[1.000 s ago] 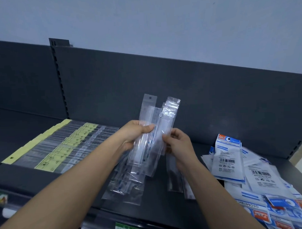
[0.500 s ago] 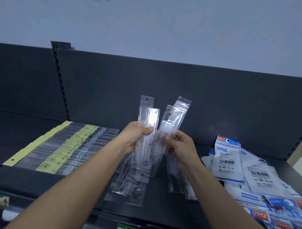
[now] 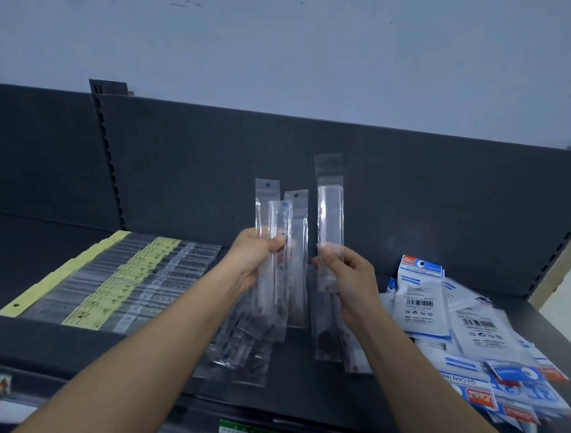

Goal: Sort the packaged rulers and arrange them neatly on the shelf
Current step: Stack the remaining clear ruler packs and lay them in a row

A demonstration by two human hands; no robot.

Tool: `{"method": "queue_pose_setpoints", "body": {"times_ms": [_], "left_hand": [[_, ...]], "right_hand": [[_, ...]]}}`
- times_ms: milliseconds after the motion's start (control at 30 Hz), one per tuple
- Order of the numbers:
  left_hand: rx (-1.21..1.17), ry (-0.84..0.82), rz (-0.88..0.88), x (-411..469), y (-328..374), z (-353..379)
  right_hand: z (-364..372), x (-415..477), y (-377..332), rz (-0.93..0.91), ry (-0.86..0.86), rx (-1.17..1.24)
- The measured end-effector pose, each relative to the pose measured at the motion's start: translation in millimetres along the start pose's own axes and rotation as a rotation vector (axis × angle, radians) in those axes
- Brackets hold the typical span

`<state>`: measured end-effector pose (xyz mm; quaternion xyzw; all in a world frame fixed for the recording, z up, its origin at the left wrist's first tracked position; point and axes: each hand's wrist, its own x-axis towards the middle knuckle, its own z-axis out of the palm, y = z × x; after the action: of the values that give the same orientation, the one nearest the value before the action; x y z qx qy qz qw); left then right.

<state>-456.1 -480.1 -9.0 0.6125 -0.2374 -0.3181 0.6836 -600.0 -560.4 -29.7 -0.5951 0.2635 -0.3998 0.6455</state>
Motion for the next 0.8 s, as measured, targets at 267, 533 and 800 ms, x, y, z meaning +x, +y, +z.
{"method": "queue_pose_setpoints", "body": {"times_ms": [267, 533, 800], "left_hand": [[-0.050, -0.038, -0.033, -3.0, -0.9, 13.6], [-0.084, -0.072, -0.053, -5.4, -6.1, 34.7], [-0.090, -0.073, -0.063, -8.0, -10.3, 36.5]], "right_hand": [[-9.2, -1.9, -1.9, 0.036, 0.047, -0.102], [-16.1, -7.8, 3.4, 0.100, -0.049, -0.132], [-37.2, 3.6, 23.8, 0.121, 0.169, -0.626]]}}
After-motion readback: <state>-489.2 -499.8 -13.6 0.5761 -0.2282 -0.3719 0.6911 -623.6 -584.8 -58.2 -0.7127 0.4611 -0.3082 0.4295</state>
